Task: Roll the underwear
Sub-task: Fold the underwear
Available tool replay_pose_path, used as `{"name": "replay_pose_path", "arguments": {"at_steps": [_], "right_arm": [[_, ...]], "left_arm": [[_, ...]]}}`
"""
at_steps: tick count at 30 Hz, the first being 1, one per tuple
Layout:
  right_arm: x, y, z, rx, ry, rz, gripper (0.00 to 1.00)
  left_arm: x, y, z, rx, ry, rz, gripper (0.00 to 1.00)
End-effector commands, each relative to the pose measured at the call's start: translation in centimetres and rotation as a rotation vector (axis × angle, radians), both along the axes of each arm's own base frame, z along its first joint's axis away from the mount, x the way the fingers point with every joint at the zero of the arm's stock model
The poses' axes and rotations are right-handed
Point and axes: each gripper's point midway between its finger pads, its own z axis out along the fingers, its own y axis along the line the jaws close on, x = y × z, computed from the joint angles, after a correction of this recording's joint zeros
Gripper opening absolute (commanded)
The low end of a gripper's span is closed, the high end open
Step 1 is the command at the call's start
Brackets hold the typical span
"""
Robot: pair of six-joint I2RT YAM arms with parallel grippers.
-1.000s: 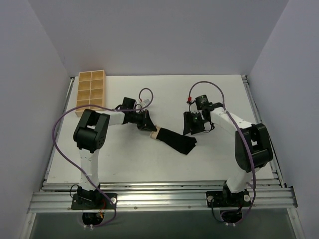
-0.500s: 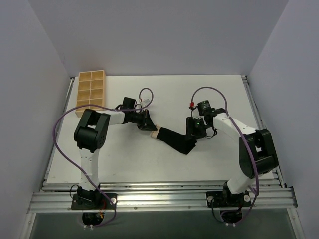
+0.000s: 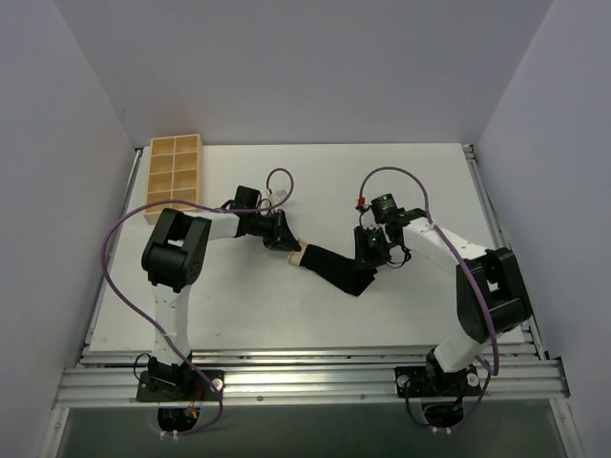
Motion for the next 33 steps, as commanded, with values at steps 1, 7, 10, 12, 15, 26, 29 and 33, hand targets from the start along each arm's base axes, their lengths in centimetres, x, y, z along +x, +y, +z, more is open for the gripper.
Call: {"name": "replay_pose_path", "arguments": {"at_steps": [1,7,10,12,15,26,29,33], "right_arm": [[0.2,-1.0,0.0,-0.069,0.013,-0.017,0.17],[0.0,-1.0,-0.8,-0.075,0.039,-0.018,0.22],[-0.2,-1.0,-0.9,-0.078,0.039,-0.017,0.24],[-0.2,-1.2,-1.0,-0.081,0.038,-0.020,0.24],[-0.1,-1.1,-0.9,-0.078,0.037,-0.022,0.13],[2.1,-3.6,0.1,-0.197,-0.021,-0.109,0.00],[2.3,-4.2,-0.2,-0.221,-0.023,-0.130,0.00],[2.7,-5.1,-0.5,-0.254,-0.024,-0.156,0.00]], "left_arm": [[0.7,1.0,-2.7,0.086,-0.007,0.030,0.02],[0.7,1.0,-2.6,0.085,-0.007,0.031,0.02],[0.8,0.9,-2.6,0.085,-0.009,0.031,0.02],[0.8,1.0,-2.7,0.086,-0.007,0.030,0.02],[0.7,1.0,-2.8,0.086,-0.007,0.029,0.02],[0.0,1.4,-3.9,0.114,0.018,0.022,0.02],[-0.2,1.6,-4.0,0.120,0.018,0.018,0.02],[-0.4,1.8,-4.4,0.134,0.022,0.013,0.02]]}}
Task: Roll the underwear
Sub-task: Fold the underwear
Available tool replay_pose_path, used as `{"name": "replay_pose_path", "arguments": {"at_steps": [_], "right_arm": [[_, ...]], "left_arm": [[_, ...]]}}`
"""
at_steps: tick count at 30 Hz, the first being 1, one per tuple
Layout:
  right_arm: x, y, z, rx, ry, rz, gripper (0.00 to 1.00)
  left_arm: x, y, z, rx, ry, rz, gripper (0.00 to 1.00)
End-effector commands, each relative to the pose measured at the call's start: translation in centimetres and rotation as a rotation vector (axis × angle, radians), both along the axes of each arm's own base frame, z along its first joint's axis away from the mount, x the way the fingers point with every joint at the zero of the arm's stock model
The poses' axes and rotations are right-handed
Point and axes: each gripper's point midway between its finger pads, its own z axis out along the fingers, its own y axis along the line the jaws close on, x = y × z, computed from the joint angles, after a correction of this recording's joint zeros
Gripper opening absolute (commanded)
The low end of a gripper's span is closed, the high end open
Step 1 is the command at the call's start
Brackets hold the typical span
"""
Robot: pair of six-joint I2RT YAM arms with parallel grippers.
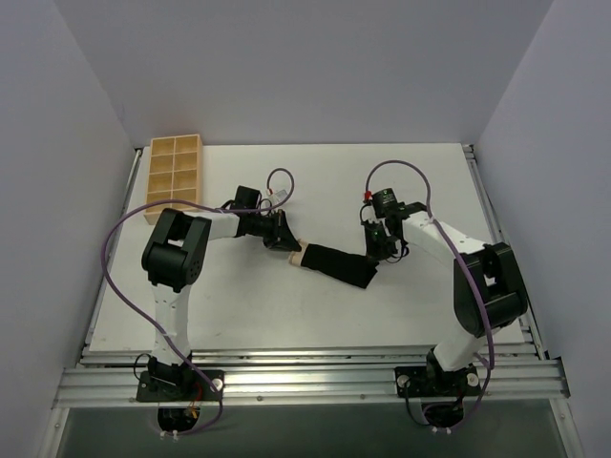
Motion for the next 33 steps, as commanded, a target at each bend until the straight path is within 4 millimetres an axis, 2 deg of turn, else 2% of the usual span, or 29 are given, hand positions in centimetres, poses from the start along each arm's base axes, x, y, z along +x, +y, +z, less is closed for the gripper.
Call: {"name": "replay_pose_path", "arguments": {"at_steps": [1,10,12,14,22,28,33], "right_arm": [[0.4,-2.3,-0.3,-0.091,0.014,-0.059,0.00],[1.5,-3.9,-2.4,-0.151,0.048,-0.096,0.00],[1.8,-3.8,-2.4,-0.146,0.046,-0.108,0.01],[2.2,-3.5,-1.9,-0.131,0.032,-0.114,0.08],[2.7,-2.8,1.2,-0.092,-0.017,-0.143,0.23],[3.0,-0.6,3.3,-0.058,-0.062,-0.125,0.24],[3.2,3.0,4.2,-0.017,-0.099,-0.104,0.24]], "left_arm": [[-0.5,1.8,-4.3,0.136,0.033,0.021,0.02],[-0.1,1.6,-4.0,0.127,0.030,0.025,0.02],[0.1,1.5,-3.5,0.119,0.019,0.030,0.06],[0.4,1.2,-2.8,0.094,0.014,0.033,0.13],[2.5,0.5,1.3,0.046,-0.066,0.058,0.25],[3.6,0.3,3.7,0.035,-0.120,0.065,0.32],[3.3,0.6,3.6,0.062,-0.114,0.068,0.35]]}}
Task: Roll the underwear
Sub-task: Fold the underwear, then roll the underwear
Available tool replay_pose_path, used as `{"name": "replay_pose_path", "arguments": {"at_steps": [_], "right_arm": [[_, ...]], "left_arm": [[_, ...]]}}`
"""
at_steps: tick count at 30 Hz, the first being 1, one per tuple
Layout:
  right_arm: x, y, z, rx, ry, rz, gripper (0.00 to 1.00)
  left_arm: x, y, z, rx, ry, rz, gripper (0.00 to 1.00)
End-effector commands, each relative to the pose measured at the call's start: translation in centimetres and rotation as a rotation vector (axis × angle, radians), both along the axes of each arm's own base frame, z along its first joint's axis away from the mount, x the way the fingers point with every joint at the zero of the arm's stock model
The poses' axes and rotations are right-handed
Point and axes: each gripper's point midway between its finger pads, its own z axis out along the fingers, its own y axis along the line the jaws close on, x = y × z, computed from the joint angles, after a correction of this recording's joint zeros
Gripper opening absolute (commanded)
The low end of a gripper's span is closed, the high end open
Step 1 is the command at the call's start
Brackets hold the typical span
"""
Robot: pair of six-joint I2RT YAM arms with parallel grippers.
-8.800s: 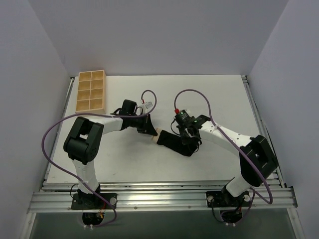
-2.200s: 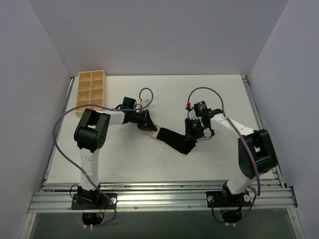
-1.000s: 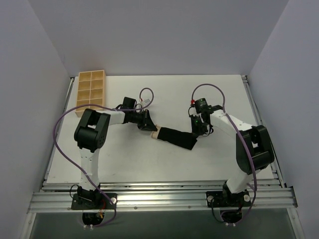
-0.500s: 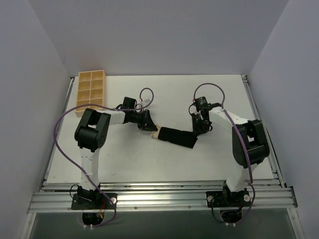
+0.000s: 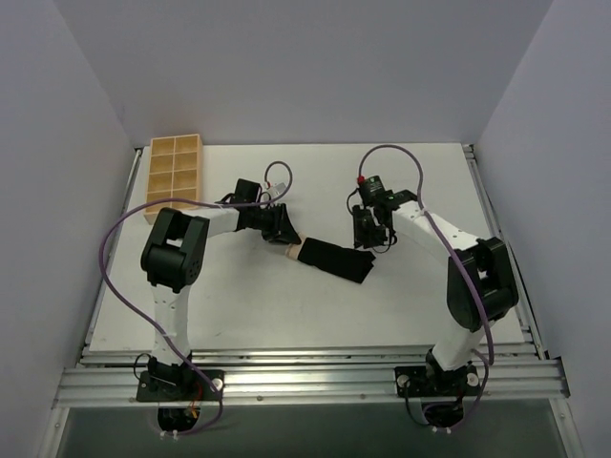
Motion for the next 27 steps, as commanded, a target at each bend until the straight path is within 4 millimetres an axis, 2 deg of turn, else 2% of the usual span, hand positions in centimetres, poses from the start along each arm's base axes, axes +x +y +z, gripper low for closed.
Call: {"name": "replay_pose_path", "arguments": {"at_steps": [1,3,4,7,10,12,15,16,21,27], "right_arm": [[-0.6,3.1,1.8,0.035,-0.031,0.013,0.24],[-0.3,4.9,1.5,0.082,-0.050,0.020,0.23],[-0.7,5.7,0.6,0.089,-0.035,0.036,0.23],[-0.1,6.4,-0.9,0.102,-0.036,0.039,0.22],[0.9,7.7,-1.2,0.135,-0.051,0.069,0.22],[2.0,9.5,0.1,0.177,-0.090,0.093,0.22],[3.1,11.8,1.0,0.246,-0.113,0.100,0.21],[3.1,12.3,0.3,0.251,-0.098,0.099,0.20],[3.7,15.9,0.3,0.318,-0.113,0.121,0.19],[3.7,17.5,-1.3,0.316,-0.089,0.116,0.19]], "left_arm": [[1.3,0.5,2.6,0.016,-0.081,0.018,0.35],[1.1,0.5,2.7,0.011,-0.083,0.014,0.35],[1.1,0.6,2.5,0.019,-0.080,0.016,0.36],[1.1,0.7,2.1,0.026,-0.071,0.012,0.35],[1.1,0.7,1.8,0.034,-0.068,0.008,0.35],[1.1,0.7,1.7,0.035,-0.067,0.008,0.35],[1.3,0.7,1.3,0.034,-0.063,0.014,0.35],[1.3,0.6,1.1,0.032,-0.056,0.017,0.35],[1.5,0.4,0.9,0.023,-0.049,0.021,0.35],[2.0,0.3,0.7,0.028,-0.043,0.027,0.35]]}}
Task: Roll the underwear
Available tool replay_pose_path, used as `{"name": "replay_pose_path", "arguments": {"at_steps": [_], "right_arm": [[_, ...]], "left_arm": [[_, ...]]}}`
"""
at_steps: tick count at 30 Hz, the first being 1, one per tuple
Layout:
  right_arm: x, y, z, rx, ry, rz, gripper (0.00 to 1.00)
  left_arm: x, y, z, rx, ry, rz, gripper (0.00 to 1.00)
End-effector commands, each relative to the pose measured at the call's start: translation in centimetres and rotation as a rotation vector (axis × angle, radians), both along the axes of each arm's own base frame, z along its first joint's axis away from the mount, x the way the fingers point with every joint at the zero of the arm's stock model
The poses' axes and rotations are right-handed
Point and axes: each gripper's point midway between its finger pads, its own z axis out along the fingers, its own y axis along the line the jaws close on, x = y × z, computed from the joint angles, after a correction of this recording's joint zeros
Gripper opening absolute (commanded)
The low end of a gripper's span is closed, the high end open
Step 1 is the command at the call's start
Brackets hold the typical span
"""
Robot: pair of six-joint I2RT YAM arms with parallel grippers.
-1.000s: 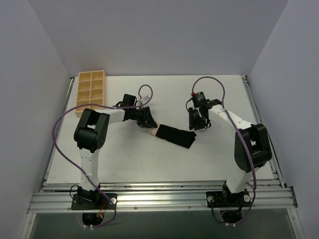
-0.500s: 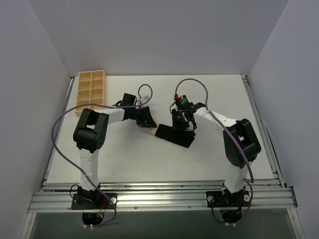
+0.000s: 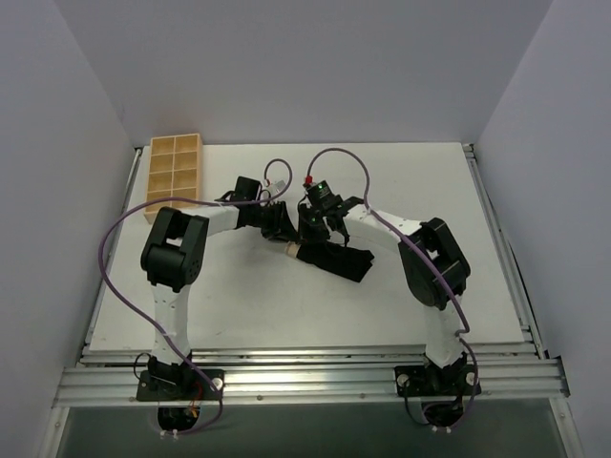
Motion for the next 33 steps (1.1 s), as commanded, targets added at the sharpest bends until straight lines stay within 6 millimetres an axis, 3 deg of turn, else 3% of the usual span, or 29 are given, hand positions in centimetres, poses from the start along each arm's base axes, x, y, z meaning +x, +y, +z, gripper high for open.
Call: {"name": "replay_pose_path", "arguments": {"at_steps": [1,8,16,20,23,28,33], "right_arm": [[0.6,1.0,-0.2,0.010,0.006,-0.022,0.19],[0.2,-1.0,-3.9,-0.088,0.059,-0.062,0.17],[0.0,-2.0,-5.5,-0.123,0.077,-0.076,0.17],[0.0,-2.3,-5.5,-0.127,0.082,-0.079,0.17],[0.1,-2.4,-5.6,-0.126,0.087,-0.081,0.17],[-0.2,-2.3,-5.5,-0.117,0.102,-0.063,0.17],[0.1,-2.2,-4.6,-0.114,0.088,-0.045,0.17]], "left_arm": [[1.6,0.0,0.5,0.001,-0.031,0.015,0.35],[1.6,0.3,0.0,0.015,-0.022,0.025,0.35],[2.3,1.4,1.1,0.029,-0.039,0.031,0.40],[3.7,4.4,1.8,0.113,-0.061,0.100,0.40],[3.2,6.4,1.9,0.159,-0.059,0.142,0.39],[1.7,5.5,3.7,0.097,-0.106,0.085,0.39],[0.2,4.2,3.5,0.080,-0.122,0.000,0.39]]}}
